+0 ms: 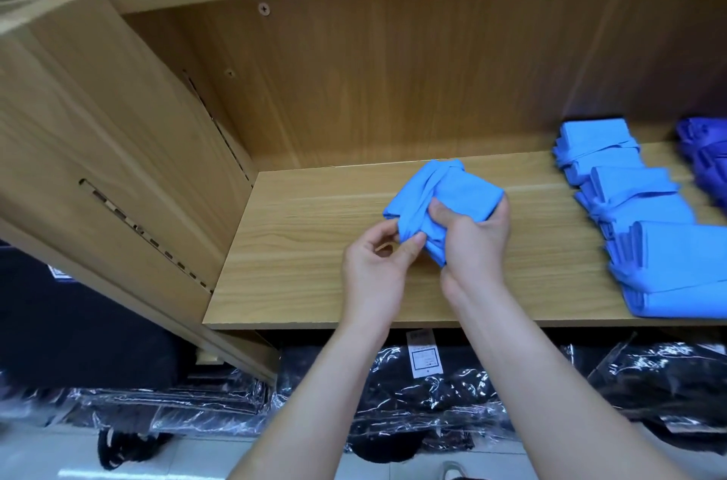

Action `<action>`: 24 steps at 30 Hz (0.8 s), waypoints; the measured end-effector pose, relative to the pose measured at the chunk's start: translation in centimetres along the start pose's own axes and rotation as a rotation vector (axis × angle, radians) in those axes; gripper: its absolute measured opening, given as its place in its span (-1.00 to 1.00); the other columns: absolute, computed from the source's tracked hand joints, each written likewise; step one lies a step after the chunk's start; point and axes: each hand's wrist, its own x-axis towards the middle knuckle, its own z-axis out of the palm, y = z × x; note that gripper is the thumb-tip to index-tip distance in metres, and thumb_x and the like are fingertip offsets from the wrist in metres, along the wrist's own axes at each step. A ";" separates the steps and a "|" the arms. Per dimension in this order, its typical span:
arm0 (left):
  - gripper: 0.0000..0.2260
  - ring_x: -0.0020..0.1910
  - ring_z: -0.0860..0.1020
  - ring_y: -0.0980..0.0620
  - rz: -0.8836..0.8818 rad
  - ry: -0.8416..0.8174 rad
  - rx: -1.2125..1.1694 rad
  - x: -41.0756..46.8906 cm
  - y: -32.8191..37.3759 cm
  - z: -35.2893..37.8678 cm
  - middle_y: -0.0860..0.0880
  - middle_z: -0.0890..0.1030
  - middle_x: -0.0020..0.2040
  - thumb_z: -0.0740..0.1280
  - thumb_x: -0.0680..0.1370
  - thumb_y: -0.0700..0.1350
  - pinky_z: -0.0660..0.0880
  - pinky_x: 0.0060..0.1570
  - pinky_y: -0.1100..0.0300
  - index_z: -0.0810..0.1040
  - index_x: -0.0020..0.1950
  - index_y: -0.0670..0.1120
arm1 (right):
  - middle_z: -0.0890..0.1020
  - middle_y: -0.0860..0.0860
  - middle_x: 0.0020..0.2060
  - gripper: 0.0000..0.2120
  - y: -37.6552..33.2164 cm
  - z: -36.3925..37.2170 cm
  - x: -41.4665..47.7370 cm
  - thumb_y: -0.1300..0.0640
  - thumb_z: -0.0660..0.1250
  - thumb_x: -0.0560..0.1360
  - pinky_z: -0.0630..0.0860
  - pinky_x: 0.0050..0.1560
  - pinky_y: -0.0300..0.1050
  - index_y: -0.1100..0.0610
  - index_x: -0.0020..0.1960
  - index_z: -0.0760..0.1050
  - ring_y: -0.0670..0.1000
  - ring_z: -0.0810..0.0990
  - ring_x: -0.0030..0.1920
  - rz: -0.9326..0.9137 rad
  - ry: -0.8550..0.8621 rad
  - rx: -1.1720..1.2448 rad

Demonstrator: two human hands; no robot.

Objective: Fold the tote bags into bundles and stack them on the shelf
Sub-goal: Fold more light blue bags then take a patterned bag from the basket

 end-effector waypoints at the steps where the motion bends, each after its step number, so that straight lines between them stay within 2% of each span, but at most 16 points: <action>1: -0.84 -0.14 0.56 0.10 -0.004 -0.032 0.044 -0.1 0.0 0.0 0.10 0.66 -0.15 0.47 0.46 -0.25 0.48 0.02 0.04 0.66 -0.10 0.02 | 0.62 0.00 -0.09 -0.60 0.1 -0.1 -0.1 0.50 0.34 0.39 0.62 -0.05 0.03 0.06 0.01 0.39 0.04 0.65 -0.05 -0.060 0.003 -0.048; 4: -0.91 -0.14 0.50 0.10 0.113 -0.076 0.279 -0.1 0.1 -0.3 0.23 0.60 -0.18 0.43 0.42 -0.09 0.38 -0.08 0.25 0.63 -0.19 0.12 | 0.57 -0.25 -0.17 -0.53 0.2 -0.8 -0.1 0.40 0.38 0.39 0.50 -0.12 -0.29 -0.14 0.01 0.35 -0.20 0.55 -0.17 -0.350 -0.077 -0.392; 6: -0.95 -0.21 0.43 0.13 0.163 -0.072 0.384 0.1 0.8 -0.6 0.24 0.56 -0.24 0.38 0.36 -0.04 0.32 -0.17 0.34 0.60 -0.24 0.13 | 0.55 -0.28 -0.13 -0.53 0.0 -1.5 0.0 0.31 0.38 0.39 0.39 -0.13 -0.38 -0.20 0.02 0.32 -0.18 0.52 -0.13 -0.521 -0.165 -0.647; 9: -0.95 -0.38 0.43 0.23 -0.032 -0.117 0.129 1.2 2.5 -1.0 0.09 0.57 -0.29 0.39 0.48 -0.20 0.34 -0.33 0.41 0.63 -0.10 -0.07 | 0.53 -0.14 0.05 -0.59 0.1 -2.4 0.2 0.20 0.33 0.43 0.34 -0.04 -0.26 -0.18 0.15 0.30 -0.07 0.48 0.03 -0.645 -0.336 -0.881; 11: -0.89 -0.41 0.47 0.20 -0.138 -0.101 0.025 2.2 3.4 -1.4 0.03 0.58 -0.32 0.32 0.55 -0.28 0.41 -0.34 0.36 0.61 -0.11 -0.13 | 0.52 -0.05 0.12 -0.61 0.6 -2.9 0.0 0.14 0.27 0.44 0.35 0.04 -0.18 -0.13 0.20 0.26 0.00 0.47 0.11 -0.684 -0.424 -0.989; 13: -0.84 -0.42 0.47 0.15 -0.182 -0.076 0.004 2.9 3.8 -1.5 0.00 0.57 -0.36 0.31 0.56 -0.28 0.45 -0.33 0.31 0.59 -0.19 -0.12 | 0.52 0.00 0.14 -0.62 0.8 -3.2 -0.2 0.13 0.23 0.44 0.44 0.05 -0.04 -0.06 0.22 0.26 0.09 0.49 0.13 -0.733 -0.477 -1.105; 16: -0.86 -0.45 0.45 0.16 -0.129 -0.106 0.111 3.1 3.7 -1.1 0.03 0.55 -0.39 0.34 0.55 -0.27 0.43 -0.34 0.29 0.59 -0.20 -0.15 | 0.50 0.07 0.08 -0.62 1.0 -3.2 -0.4 0.19 0.22 0.43 0.51 -0.11 0.08 0.01 0.22 0.28 0.19 0.51 0.05 -0.821 -0.475 -1.270; 19: -0.86 -0.34 0.44 0.16 0.060 -0.156 0.230 2.7 3.4 -1.0 0.13 0.53 -0.37 0.35 0.53 -0.22 0.42 -0.22 0.25 0.62 -0.19 -0.04 | 0.47 0.06 0.07 -0.63 1.0 -3.1 -0.2 0.22 0.23 0.45 0.49 -0.15 0.07 0.00 0.22 0.28 0.18 0.51 0.00 -0.774 -0.410 -1.221; 21: -0.82 -0.23 0.49 0.31 0.165 -0.165 0.299 2.0 2.7 -1.0 0.19 0.58 -0.24 0.34 0.53 -0.23 0.41 -0.11 0.41 0.63 -0.12 0.05 | 0.49 0.00 0.04 -0.63 1.1 -2.9 0.0 0.25 0.27 0.45 0.44 -0.08 -0.03 -0.06 0.16 0.27 0.07 0.51 0.00 -0.614 -0.378 -1.020; 23: -0.79 -0.11 0.50 0.40 0.210 -0.114 0.359 1.2 1.7 -1.1 0.08 0.56 -0.06 0.36 0.53 -0.31 0.36 -0.02 0.51 0.65 -0.04 0.00 | 0.51 -0.12 -0.04 -0.63 1.0 -2.6 0.1 0.27 0.30 0.47 0.39 -0.10 -0.20 -0.13 0.06 0.26 -0.13 0.50 -0.06 -0.404 -0.315 -0.784; 24: -0.77 -0.09 0.52 0.37 0.190 -0.067 0.333 1.1 1.3 -1.2 0.00 0.56 -0.02 0.37 0.52 -0.32 0.39 0.02 0.47 0.65 -0.06 0.02 | 0.51 -0.17 -0.08 -0.68 1.1 -2.6 0.0 0.26 0.29 0.51 0.38 -0.12 -0.29 -0.12 0.03 0.28 -0.22 0.49 -0.09 -0.348 -0.289 -0.700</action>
